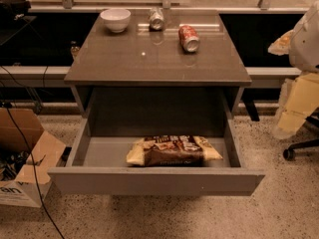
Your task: Pick brown chip bag from top drawer and place on counter
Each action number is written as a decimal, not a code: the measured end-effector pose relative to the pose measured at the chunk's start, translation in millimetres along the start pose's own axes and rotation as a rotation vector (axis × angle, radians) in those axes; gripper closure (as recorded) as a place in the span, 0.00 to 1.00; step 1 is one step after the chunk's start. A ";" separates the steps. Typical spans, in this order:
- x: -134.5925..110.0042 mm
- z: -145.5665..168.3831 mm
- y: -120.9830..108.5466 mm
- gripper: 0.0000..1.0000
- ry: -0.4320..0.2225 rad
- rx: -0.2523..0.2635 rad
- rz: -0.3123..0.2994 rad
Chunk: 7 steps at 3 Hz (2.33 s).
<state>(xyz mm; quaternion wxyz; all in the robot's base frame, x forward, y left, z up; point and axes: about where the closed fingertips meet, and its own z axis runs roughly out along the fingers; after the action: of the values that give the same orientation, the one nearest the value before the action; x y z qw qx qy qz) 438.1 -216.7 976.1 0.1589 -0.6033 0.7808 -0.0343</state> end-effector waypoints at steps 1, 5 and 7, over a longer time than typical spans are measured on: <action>0.0 0.0 0.0 0.00 0.000 0.000 0.000; -35.9 124.5 6.2 0.00 -0.248 -0.146 0.219; -51.1 192.7 -2.0 0.00 -0.287 -0.220 0.273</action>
Offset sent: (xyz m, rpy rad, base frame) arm 0.0023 0.0045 -0.0128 0.0684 0.0124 -0.0124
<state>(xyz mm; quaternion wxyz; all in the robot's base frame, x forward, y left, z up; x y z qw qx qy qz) 507.1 -141.9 804.7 0.2047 -0.5046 0.8235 0.1589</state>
